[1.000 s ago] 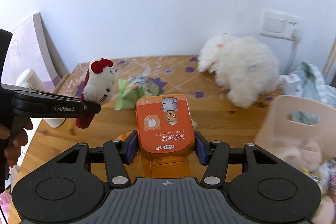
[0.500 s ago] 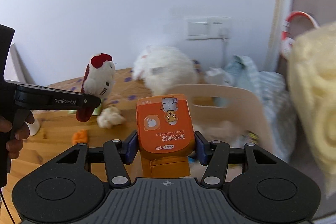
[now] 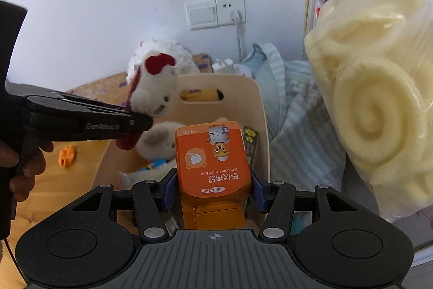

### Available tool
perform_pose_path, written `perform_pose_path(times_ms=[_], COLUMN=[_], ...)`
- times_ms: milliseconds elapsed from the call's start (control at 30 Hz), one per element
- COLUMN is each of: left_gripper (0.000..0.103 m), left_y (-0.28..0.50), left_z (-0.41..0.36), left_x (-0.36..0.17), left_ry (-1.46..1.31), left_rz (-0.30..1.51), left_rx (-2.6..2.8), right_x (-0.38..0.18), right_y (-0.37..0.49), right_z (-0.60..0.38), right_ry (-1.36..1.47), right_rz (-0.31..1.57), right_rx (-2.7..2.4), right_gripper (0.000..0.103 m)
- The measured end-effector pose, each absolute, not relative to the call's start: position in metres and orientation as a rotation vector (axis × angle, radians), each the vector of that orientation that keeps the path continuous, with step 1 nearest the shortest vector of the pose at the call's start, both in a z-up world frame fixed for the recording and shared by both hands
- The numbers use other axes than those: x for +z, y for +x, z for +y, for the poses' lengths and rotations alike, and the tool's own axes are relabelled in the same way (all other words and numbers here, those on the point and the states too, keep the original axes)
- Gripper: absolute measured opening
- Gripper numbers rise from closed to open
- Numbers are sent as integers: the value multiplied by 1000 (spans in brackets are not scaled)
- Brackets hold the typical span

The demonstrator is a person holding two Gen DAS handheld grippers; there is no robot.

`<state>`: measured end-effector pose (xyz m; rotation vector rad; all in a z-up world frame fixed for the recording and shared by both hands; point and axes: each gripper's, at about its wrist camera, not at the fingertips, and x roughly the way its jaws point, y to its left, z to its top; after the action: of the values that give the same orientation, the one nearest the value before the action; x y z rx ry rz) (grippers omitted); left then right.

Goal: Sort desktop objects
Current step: 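Carry the Santa plush and orange bottle into the basket and open both tools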

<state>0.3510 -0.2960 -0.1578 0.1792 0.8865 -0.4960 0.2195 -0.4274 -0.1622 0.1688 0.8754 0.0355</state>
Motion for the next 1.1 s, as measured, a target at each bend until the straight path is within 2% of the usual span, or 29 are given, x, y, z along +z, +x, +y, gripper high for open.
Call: perform_pose_path(times_ms=[633,667,700,767,833,900,967,1033,1100], left_gripper=[13,13,13,14,23,46,57,60,63], left_y=[348,348,348,348,349,348,346,344,343], left_z=[-300,-299,-299,-296,-293,-290,-286,-282,-277], left_x=[-185,-185,-185,-183,-182,-179,-174,-171,-168], left_ry=[236,231,225,217,199,183,171,156,151], left_rz=[948,951,952,947,951,944,920,909,904], left_rx=[-509,-511,-512,-507,-509,-505,-496,-500,-496], right_x=[-187,-188,-189,-187,-185,-182,-179,-176,-173], right_y=[238,239,240,236,234,232,230,229,227], right_z=[-400,-401,-401,-403,-404,-403,-402,-401,-399], right_ry=[94,98,104,119,129,129,126,123,124], right_rz=[947,952,958,949,947,938,929,923,916], right_rx=[117,114,109,99,99,97,92,80,65], right_gripper=[52,53,60,62,69,77,78,80,88])
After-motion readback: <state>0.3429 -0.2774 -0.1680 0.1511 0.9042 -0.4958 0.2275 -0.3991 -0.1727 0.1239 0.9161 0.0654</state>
